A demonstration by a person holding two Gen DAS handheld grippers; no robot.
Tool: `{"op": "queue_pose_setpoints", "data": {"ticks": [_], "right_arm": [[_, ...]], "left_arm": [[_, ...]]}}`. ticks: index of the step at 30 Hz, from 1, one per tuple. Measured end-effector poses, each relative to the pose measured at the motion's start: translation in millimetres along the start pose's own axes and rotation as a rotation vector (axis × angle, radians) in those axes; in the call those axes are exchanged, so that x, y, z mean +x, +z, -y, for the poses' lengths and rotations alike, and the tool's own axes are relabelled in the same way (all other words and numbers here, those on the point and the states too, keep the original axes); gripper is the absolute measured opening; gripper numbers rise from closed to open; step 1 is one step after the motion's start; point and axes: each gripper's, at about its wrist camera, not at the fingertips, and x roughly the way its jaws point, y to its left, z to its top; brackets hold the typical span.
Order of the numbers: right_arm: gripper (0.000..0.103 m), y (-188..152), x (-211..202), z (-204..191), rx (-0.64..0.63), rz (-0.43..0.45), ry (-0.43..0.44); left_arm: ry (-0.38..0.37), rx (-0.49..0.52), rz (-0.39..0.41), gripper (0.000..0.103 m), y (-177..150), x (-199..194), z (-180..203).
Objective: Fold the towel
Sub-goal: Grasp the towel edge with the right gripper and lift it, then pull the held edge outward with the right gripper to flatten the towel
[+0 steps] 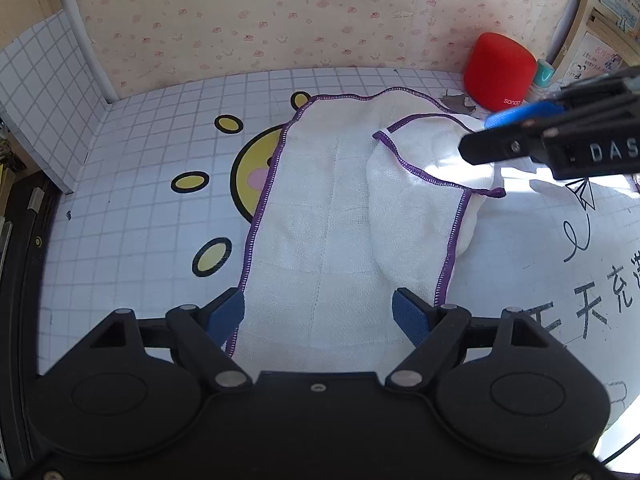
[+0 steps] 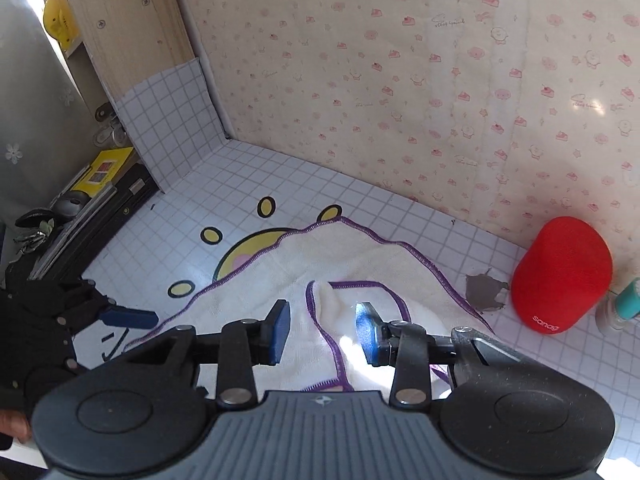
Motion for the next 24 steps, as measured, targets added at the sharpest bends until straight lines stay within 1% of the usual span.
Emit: {"op": "queue_pose_setpoints", "data": {"ticks": [3,12,18,24], "right_arm": [[0.035,-17,-5,0,-0.024,-0.029,-0.019],[0.036,-29,11,1,-0.037,-0.050,-0.029],[0.036,-31,25,3,-0.034,-0.071,-0.032],[0.035,-31,27,-2,-0.046,-0.067,-0.021]], "left_arm": [[-0.002,-0.006,-0.006,0.082,0,1,1],[0.001,0.010,-0.007,0.082,-4,-2,5],[0.005,0.012,-0.006,0.082,-8,-4,6],[0.004,0.003,-0.013,0.082,-11,-4,6]]}}
